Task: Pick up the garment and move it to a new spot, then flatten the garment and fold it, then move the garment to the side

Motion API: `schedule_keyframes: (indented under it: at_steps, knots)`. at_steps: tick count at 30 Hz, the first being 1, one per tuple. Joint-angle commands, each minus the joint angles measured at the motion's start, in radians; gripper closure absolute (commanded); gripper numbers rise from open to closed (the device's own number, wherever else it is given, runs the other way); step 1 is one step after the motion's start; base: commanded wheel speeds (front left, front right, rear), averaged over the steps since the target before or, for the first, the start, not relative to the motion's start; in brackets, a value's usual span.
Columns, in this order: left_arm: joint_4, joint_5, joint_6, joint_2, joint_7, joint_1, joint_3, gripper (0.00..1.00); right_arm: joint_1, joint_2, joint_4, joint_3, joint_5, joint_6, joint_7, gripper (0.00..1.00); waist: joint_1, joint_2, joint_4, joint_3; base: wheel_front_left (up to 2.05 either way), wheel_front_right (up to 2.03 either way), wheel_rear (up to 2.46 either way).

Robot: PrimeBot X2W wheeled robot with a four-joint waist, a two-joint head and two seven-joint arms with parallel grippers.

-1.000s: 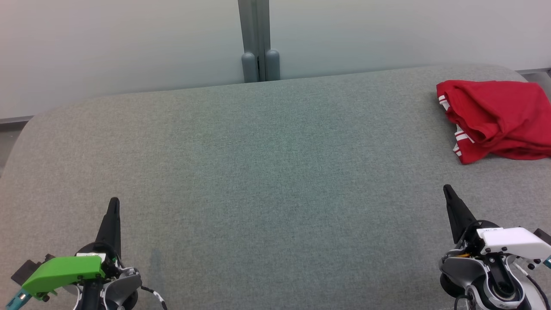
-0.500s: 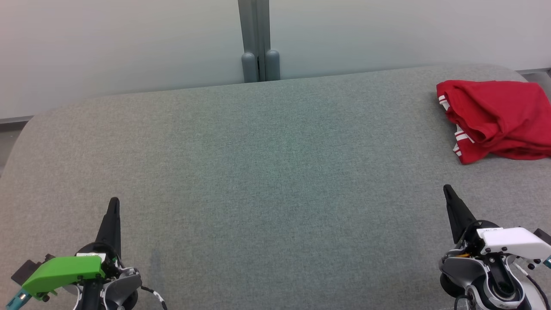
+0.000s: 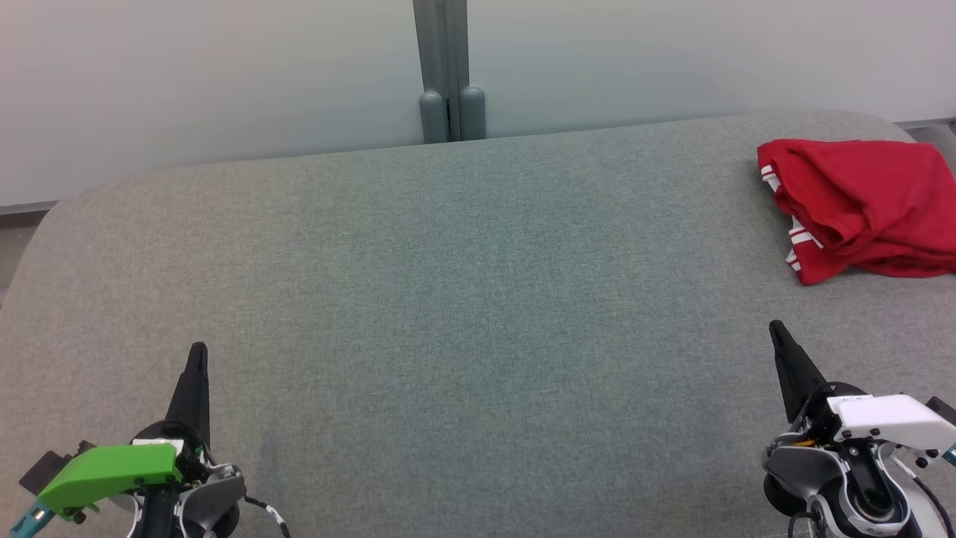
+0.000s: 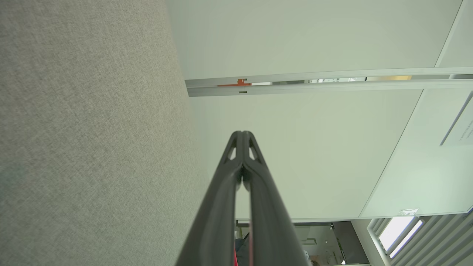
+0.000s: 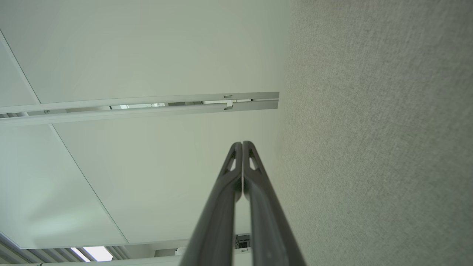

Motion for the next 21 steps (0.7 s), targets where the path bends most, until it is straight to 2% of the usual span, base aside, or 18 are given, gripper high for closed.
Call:
schedule_keyframes:
  at_steps: [1, 21]
  knots:
    - [-0.002, -0.002, -0.004, 0.0, 0.003, -0.011, 0.003, 1.0, -0.007, 0.0, 0.001, -0.002, 0.005, 0.0, 0.004, 1.0, 0.0, 0.0, 0.0, 0.0, 0.0, 0.0, 0.0]
    - [-0.002, -0.002, -0.004, 0.0, 0.003, -0.011, 0.003, 1.0, -0.007, 0.0, 0.001, -0.002, 0.005, 0.0, 0.004, 1.0, 0.0, 0.0, 0.0, 0.0, 0.0, 0.0, 0.0]
